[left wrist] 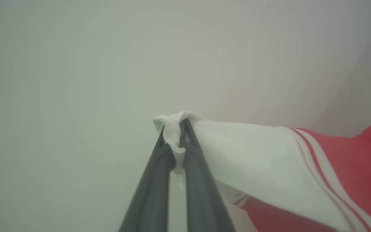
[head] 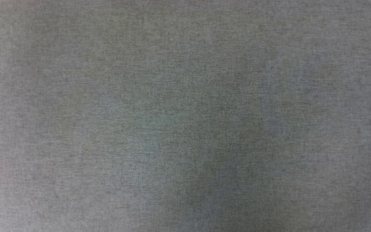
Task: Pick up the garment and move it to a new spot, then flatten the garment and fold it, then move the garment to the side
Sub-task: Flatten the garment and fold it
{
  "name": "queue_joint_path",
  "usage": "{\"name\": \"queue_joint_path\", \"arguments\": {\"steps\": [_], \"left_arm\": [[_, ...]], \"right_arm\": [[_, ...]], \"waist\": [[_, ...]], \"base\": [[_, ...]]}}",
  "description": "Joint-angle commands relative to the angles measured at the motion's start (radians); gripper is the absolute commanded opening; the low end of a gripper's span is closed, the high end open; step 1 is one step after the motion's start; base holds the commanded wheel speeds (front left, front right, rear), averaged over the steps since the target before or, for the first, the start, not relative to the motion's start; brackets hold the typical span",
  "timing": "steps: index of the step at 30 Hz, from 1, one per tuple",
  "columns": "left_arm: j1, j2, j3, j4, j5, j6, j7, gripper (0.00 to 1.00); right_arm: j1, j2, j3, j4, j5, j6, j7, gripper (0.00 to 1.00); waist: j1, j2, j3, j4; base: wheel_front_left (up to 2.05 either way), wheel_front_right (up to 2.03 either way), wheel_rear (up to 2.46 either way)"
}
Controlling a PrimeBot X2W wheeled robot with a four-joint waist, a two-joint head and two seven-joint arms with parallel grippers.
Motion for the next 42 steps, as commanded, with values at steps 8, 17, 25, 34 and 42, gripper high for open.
{"name": "queue_joint_path", "arguments": {"steps": [8, 17, 25, 34, 42], "left_arm": [[0.206, 0.026, -0.014, 0.008, -0.038, -0.017, -0.036, 0.00], [0.616, 0.106, 0.108, -0.185, -0.080, 0.015, -0.042, 0.00], [1.060, 0.154, 0.222, -0.423, -0.095, 0.109, -0.042, 0.00], [1.523, 0.206, 0.309, -0.637, -0.139, 0.200, -0.042, 0.00], [1.838, 0.235, 0.361, -0.743, -0.201, 0.273, -0.042, 0.00]], "right_arm": [[0.213, 0.027, 0.063, 0.059, 0.079, -0.001, -0.100, 0.00], [0.542, 0.007, 0.160, 0.014, 0.197, -0.001, -0.188, 0.00], [0.849, -0.049, 0.229, -0.108, 0.297, -0.001, -0.197, 0.00], [1.223, -0.166, 0.236, -0.277, 0.420, -0.001, -0.148, 0.00], [1.552, -0.251, 0.179, -0.450, 0.484, -0.001, -0.016, 0.00]], "waist": [[-0.0001, 0.0000, -0.040, -0.025], [-0.0001, 0.0000, -0.161, -0.043], [-0.0001, 0.0000, -0.275, -0.045], [-0.0001, 0.0000, -0.403, -0.050], [-0.0001, 0.0000, -0.494, -0.066]], "base": [[0.00, 0.00, 0.00], [0.00, 0.00, 0.00], [0.00, 0.00, 0.00], [0.00, 0.00, 0.00], [0.00, 0.00, 0.00]]}}
